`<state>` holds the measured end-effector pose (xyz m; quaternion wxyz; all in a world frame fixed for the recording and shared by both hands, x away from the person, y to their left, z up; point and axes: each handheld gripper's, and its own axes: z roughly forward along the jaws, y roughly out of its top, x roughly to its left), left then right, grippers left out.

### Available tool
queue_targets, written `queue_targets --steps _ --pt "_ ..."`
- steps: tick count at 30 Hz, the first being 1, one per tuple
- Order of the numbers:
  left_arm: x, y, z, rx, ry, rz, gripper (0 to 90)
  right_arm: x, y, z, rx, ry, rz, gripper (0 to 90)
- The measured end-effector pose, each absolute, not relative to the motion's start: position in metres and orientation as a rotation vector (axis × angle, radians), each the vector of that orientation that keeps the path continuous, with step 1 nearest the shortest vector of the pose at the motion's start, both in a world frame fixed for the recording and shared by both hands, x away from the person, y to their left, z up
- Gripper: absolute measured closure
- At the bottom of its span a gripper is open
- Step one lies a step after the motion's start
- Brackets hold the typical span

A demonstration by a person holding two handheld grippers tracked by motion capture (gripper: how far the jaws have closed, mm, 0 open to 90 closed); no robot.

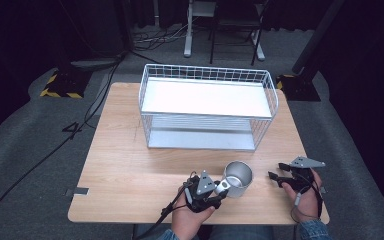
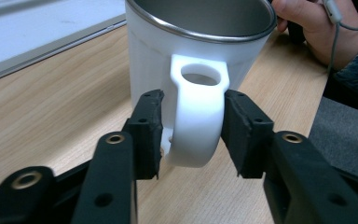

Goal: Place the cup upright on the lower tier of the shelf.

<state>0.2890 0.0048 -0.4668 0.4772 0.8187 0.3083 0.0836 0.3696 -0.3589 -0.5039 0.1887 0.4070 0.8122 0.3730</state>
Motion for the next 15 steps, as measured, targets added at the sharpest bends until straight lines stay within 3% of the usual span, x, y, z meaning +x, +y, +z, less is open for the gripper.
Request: queue_targets --steps 15 --pt "0.2854 0.0012 -0.4669 1.970 0.693 0.251 71.0 0.3696 -0.3590 -0.5039 1.145 2.284 1.049 37.7"
